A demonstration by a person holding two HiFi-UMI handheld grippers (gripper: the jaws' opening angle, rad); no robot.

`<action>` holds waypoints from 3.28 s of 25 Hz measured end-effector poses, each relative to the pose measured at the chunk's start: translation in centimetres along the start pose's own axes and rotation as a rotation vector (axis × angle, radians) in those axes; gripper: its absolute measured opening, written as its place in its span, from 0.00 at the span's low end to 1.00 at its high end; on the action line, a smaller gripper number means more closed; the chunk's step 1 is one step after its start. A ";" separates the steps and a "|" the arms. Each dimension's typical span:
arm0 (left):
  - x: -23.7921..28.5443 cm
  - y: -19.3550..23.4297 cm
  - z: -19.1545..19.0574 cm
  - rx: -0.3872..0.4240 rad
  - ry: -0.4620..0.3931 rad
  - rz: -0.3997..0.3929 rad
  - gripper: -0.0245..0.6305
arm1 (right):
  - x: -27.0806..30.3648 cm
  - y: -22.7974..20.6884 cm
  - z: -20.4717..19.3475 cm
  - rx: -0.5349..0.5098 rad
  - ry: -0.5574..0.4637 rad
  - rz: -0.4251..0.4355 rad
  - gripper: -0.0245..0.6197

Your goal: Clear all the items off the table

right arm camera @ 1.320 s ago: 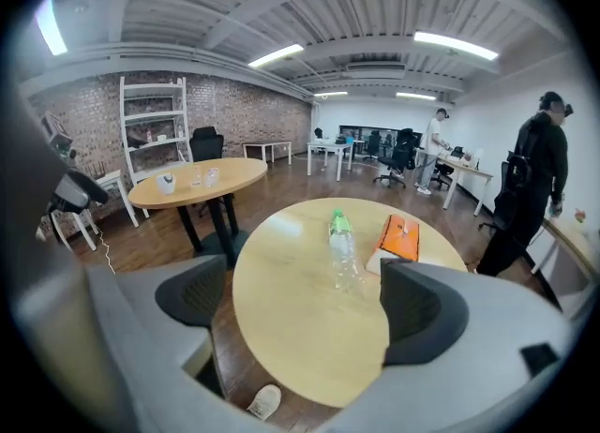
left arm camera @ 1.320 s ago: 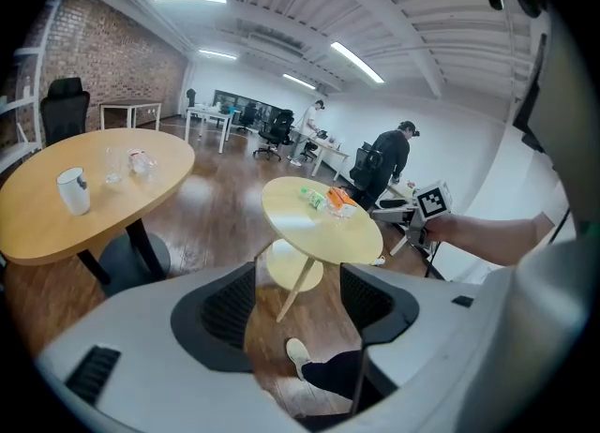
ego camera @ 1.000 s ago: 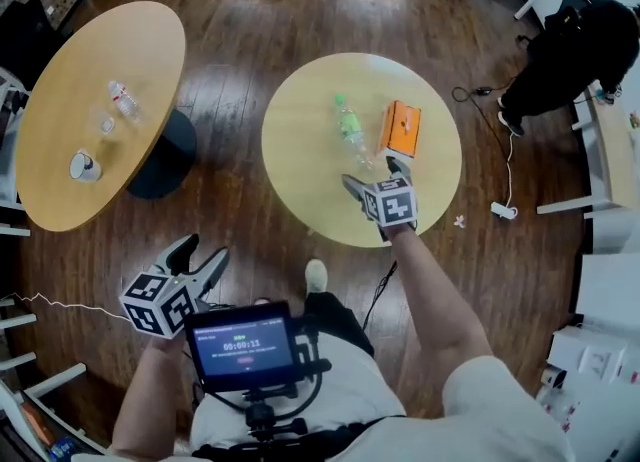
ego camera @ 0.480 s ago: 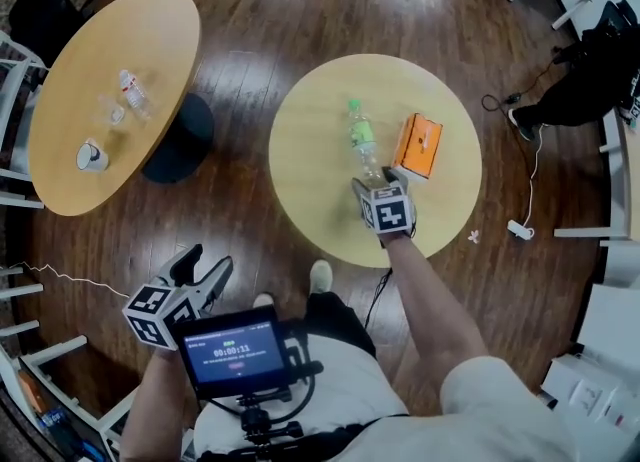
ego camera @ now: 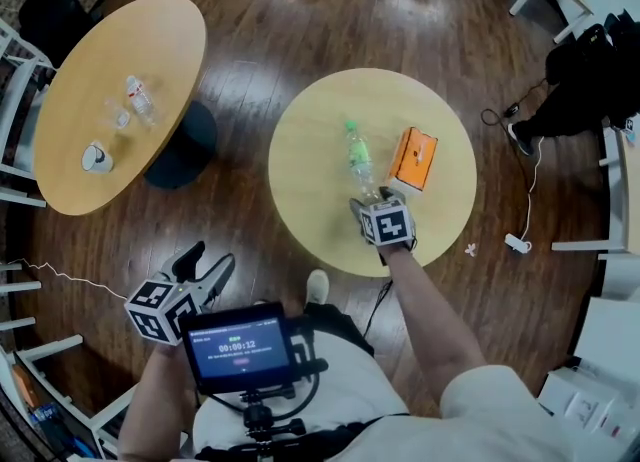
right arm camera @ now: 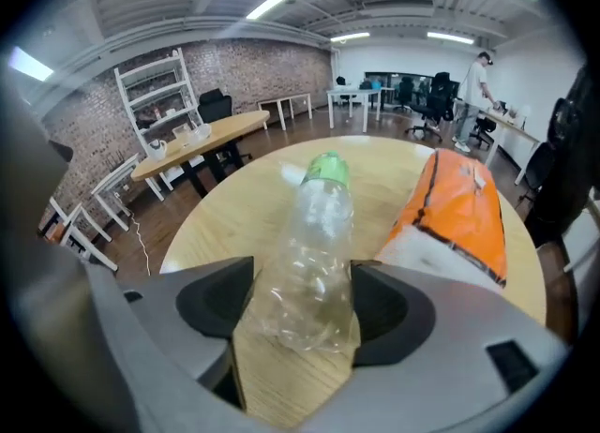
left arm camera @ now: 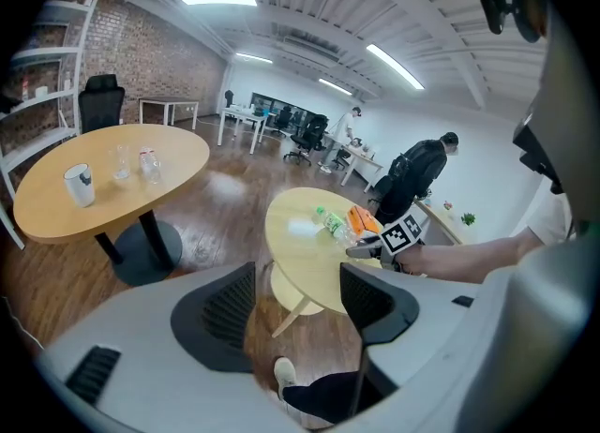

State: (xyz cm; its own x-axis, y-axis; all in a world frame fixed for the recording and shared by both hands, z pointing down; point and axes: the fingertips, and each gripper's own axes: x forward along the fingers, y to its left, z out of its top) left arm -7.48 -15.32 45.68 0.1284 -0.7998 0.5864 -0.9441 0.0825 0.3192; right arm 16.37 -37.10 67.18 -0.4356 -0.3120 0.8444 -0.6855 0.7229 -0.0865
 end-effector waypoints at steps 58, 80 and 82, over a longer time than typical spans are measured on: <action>-15.8 38.3 1.4 -0.153 -0.144 0.120 0.48 | 20.3 55.4 28.3 -0.587 0.029 0.322 0.53; -11.2 30.2 1.0 -0.048 -0.107 -0.051 0.48 | 4.9 46.2 24.1 -0.367 -0.286 0.310 0.79; -10.8 27.3 0.9 -0.014 -0.104 -0.080 0.48 | 0.9 43.8 21.5 -0.303 -0.324 0.293 0.79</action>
State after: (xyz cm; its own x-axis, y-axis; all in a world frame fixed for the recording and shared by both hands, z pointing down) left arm -34.96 -4.94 47.40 0.1705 -0.8613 0.4786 -0.9278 0.0233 0.3724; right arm -26.54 -18.98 52.81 -0.7745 -0.2098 0.5968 -0.3295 0.9391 -0.0976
